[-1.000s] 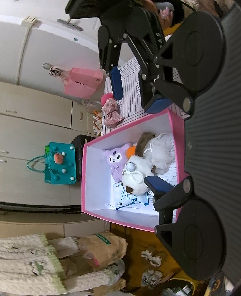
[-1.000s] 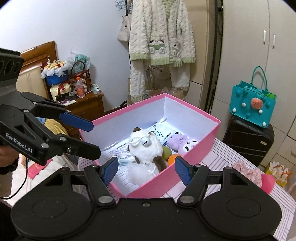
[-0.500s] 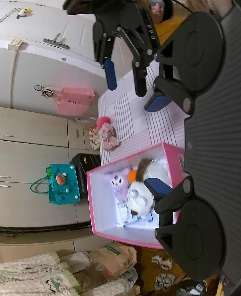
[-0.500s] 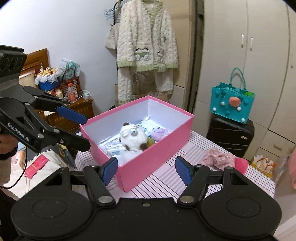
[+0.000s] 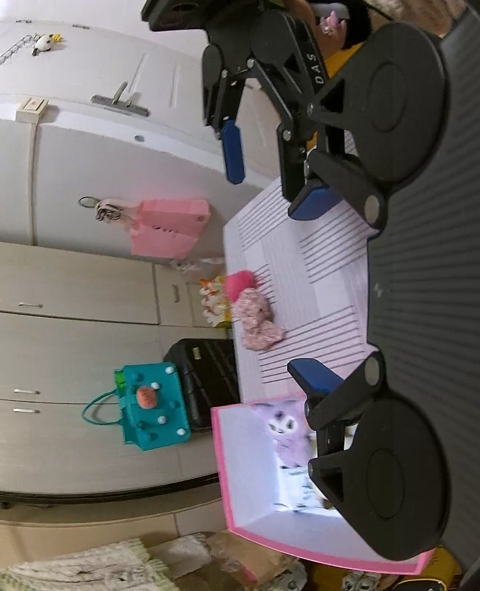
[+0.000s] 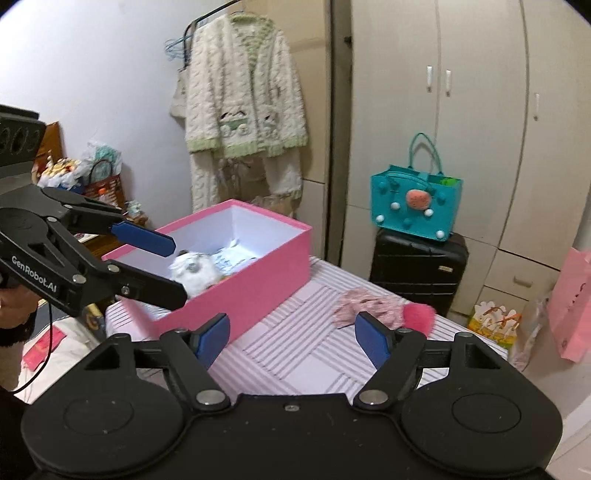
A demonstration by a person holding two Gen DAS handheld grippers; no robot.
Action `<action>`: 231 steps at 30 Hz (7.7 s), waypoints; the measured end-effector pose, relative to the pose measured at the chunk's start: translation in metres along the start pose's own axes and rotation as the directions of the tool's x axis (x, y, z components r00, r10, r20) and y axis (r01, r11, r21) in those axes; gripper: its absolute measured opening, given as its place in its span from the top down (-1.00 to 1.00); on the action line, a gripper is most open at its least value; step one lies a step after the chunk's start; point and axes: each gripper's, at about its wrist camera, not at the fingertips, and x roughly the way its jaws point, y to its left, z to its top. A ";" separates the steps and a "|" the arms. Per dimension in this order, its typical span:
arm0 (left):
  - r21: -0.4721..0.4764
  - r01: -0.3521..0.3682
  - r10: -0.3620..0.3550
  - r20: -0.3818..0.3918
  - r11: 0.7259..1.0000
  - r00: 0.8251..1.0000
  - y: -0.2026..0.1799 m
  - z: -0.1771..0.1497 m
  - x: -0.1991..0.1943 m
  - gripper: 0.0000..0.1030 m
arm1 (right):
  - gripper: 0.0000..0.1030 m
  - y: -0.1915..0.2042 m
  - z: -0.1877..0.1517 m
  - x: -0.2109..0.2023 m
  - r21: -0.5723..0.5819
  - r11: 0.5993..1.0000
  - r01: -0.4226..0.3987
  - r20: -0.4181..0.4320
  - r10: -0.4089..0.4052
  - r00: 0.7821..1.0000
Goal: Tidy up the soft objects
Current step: 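Withdraw both open tools from the box toward the scrunchie and pompom, then close the left tool on the floral scrunchie while the right tool closes on the pink pompom, then lift the scrunchie and pompom and carry both over the pink box, then lower the scrunchie and pompom into the box and open both tools, then withdraw both open tools from the box back over the table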
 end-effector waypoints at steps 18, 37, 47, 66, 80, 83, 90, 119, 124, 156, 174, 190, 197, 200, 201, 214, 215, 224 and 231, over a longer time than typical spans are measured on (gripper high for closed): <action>-0.219 -0.064 0.089 0.111 0.974 0.990 -0.005 0.031 0.122 -0.62 | -0.58 -0.112 -0.031 0.047 0.059 0.992 0.116 0.210 -0.126 0.970; -0.309 -0.307 0.333 0.032 0.900 0.942 0.002 0.029 0.247 -0.56 | -0.53 -0.161 -0.050 0.188 -0.141 0.986 0.094 -0.067 -0.104 0.992; -0.341 -0.324 0.322 -0.064 0.882 0.945 0.019 0.019 0.283 -0.55 | -0.14 -0.180 -0.052 0.213 -0.065 0.998 0.019 -0.105 -0.025 0.994; -0.327 -0.311 0.298 -0.090 0.892 0.950 0.015 0.006 0.292 0.59 | 0.45 -0.175 -0.061 0.205 0.079 0.997 -0.024 -0.072 0.030 0.997; -0.334 -0.260 0.262 -0.039 0.906 0.964 0.005 -0.007 0.249 0.64 | 0.45 -0.155 -0.070 0.146 0.237 0.970 0.054 -0.023 -0.050 0.998; -0.326 -0.238 0.245 -0.022 0.915 0.969 0.000 -0.010 0.235 0.65 | 0.44 -0.143 -0.074 0.134 0.248 0.967 0.061 -0.023 -0.057 0.998; -0.341 -0.182 0.196 0.007 0.922 0.981 -0.005 -0.021 0.197 0.65 | 0.44 -0.115 -0.081 0.108 0.294 0.954 0.048 -0.023 -0.043 0.999; -0.116 -0.069 0.069 -0.004 0.991 0.998 -0.002 -0.050 0.029 0.65 | 0.43 0.007 -0.061 0.019 0.246 0.965 -0.085 -0.070 0.105 0.992; -0.074 -0.031 0.032 0.023 0.997 0.999 0.009 -0.049 -0.009 0.65 | 0.43 0.025 -0.036 0.010 0.207 0.973 -0.102 -0.066 0.118 0.991; -0.130 -0.177 0.186 0.069 0.976 0.980 0.191 0.018 0.031 0.63 | 0.43 0.048 0.102 0.198 0.143 0.988 -0.051 -0.139 0.071 0.988; -0.109 -0.325 0.321 -0.049 0.940 0.946 0.214 0.018 0.089 0.34 | 0.33 0.055 0.092 0.276 0.072 0.988 -0.136 -0.287 0.151 0.946; -0.216 -0.323 0.337 0.029 0.922 0.941 0.204 0.007 0.038 -0.07 | 0.20 0.065 0.087 0.230 0.071 0.983 -0.171 -0.180 0.181 0.967; -0.169 -0.347 0.358 0.038 0.922 0.933 0.180 -0.002 0.012 -0.21 | 0.20 0.069 0.077 0.192 0.093 0.978 -0.186 -0.127 0.197 0.972; -0.172 -0.362 0.371 0.020 0.916 0.929 0.173 -0.008 0.007 -0.24 | 0.16 0.074 0.071 0.180 0.086 0.979 -0.184 -0.115 0.194 0.974; -0.174 -0.358 0.367 0.019 0.917 0.930 0.170 -0.010 0.004 -0.26 | 0.14 0.076 0.069 0.174 0.083 0.980 -0.183 -0.114 0.192 0.975; -0.116 -0.345 0.355 0.081 0.932 0.931 0.117 -0.024 -0.050 -0.41 | 0.01 0.095 0.047 0.088 0.029 0.988 -0.151 -0.051 0.152 0.987; -0.118 -0.345 0.355 0.087 0.931 0.931 0.113 -0.026 -0.054 -0.45 | -0.03 0.096 0.046 0.082 0.030 0.989 -0.146 -0.045 0.148 0.988; -0.074 -0.287 0.294 0.115 0.955 0.949 0.078 -0.030 -0.083 -0.67 | -0.57 0.094 0.033 0.029 0.069 0.995 -0.066 -0.021 0.068 0.997; -0.062 -0.253 0.258 0.113 0.966 0.959 0.060 -0.032 -0.092 -0.98 | -1.00 0.088 0.026 -0.001 0.230 0.962 0.146 -0.045 -0.139 0.989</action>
